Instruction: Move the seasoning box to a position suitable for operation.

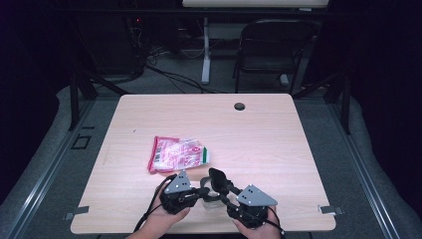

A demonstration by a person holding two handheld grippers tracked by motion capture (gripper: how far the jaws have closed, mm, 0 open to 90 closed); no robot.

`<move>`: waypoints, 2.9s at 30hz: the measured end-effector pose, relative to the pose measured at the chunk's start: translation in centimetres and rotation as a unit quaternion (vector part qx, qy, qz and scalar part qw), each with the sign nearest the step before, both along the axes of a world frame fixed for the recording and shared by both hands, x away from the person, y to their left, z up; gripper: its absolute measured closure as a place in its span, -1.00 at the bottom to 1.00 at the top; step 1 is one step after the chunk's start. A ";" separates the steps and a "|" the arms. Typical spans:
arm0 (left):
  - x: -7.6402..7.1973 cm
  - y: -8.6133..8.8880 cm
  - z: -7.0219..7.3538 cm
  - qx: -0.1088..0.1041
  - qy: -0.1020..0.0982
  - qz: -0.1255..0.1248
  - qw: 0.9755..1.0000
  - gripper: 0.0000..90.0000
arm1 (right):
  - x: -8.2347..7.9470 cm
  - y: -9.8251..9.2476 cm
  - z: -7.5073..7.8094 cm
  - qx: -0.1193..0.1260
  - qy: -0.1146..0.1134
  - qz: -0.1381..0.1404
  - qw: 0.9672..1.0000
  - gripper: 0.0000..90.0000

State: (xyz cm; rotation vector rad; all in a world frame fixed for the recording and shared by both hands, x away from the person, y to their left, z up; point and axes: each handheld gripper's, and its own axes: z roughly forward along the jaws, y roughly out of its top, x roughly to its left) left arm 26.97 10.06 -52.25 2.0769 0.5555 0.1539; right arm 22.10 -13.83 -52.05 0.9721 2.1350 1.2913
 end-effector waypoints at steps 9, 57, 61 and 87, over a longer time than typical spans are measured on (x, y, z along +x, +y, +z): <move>0.0 0.0 0.0 0.002 -0.001 0.001 1.000 0.97 | -0.1 -0.3 0.2 0.009 -0.003 0.000 1.000 0.45; 0.0 0.1 -0.1 -0.004 -0.003 -0.001 1.000 0.95 | -0.2 -2.4 0.6 0.021 0.016 -0.010 1.000 0.65; 0.0 0.1 -0.1 -0.003 -0.004 0.000 1.000 0.94 | 0.4 -2.1 -0.2 0.016 0.033 -0.013 0.999 0.53; 0.0 0.2 -0.2 -0.008 -0.005 -0.001 1.000 0.87 | 1.3 -1.1 -0.6 0.017 0.020 -0.028 0.999 0.61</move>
